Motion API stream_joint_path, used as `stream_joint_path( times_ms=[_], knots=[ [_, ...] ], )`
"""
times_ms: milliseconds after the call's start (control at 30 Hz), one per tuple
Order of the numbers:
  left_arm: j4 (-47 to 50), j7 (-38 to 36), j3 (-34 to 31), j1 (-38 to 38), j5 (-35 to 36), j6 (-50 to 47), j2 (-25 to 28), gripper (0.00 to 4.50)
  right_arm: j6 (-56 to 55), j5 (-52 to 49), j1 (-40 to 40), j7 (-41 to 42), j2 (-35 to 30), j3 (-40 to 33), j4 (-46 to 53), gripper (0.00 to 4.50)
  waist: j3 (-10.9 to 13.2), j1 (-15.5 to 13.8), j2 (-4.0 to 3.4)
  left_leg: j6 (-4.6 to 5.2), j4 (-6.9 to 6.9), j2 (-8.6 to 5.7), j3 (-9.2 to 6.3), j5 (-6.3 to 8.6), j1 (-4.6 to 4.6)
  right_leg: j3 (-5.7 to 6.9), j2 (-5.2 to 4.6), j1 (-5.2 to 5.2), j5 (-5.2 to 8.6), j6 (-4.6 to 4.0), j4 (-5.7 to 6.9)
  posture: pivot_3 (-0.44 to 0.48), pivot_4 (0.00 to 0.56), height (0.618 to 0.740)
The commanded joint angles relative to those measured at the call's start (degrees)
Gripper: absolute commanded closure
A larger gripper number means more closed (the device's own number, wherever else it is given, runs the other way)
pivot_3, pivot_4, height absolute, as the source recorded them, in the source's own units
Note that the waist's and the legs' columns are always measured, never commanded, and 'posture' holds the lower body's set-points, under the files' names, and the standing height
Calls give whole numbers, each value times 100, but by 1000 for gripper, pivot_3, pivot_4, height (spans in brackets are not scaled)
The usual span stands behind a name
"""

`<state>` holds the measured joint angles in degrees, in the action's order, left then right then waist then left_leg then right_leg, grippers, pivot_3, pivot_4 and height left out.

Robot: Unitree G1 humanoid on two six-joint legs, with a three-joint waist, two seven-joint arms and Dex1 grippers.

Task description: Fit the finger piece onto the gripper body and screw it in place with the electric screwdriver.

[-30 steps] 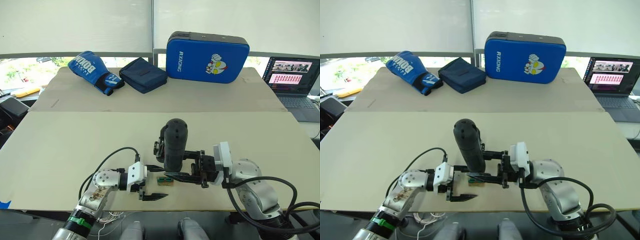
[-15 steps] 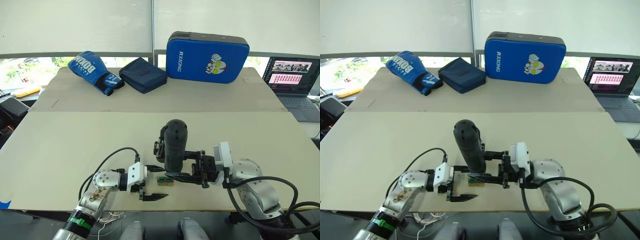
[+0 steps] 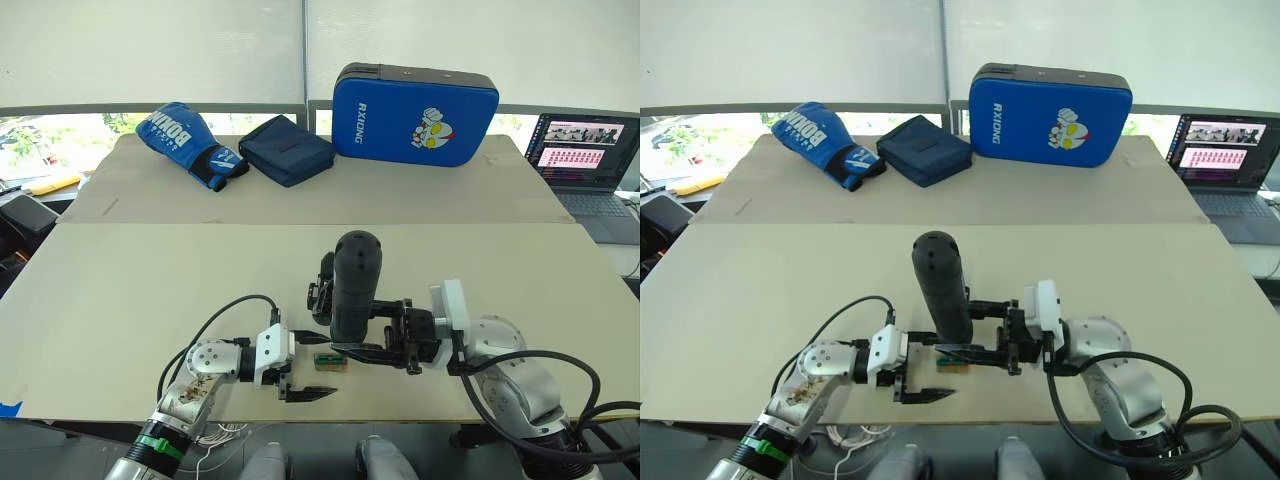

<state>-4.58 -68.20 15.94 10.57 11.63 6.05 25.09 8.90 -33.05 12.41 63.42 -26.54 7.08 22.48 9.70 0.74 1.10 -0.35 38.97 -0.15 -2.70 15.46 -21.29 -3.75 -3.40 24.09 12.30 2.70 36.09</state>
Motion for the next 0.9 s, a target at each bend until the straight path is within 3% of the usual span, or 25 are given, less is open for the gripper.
stream_joint_path(
  times_ms=[33, 900],
  knots=[
    [-2, -18, 224, -147, -65, -75, -19, 0, -79, -205, 140, -41, 50, -159, 208, 2595, 0, -4, 0, 0, 0, 0, 0, 0, 0, 0, 0, 0, 0, 0, 0, 0, 150, 740],
    [-89, -4, 247, -110, -84, -43, -73, 0, -163, 27, 27, 45, 23, -42, 21, 2595, 0, -6, 0, 0, 0, -1, 0, 0, 0, 0, -1, -1, 0, 0, -1, 0, 150, 740]
  ],
)
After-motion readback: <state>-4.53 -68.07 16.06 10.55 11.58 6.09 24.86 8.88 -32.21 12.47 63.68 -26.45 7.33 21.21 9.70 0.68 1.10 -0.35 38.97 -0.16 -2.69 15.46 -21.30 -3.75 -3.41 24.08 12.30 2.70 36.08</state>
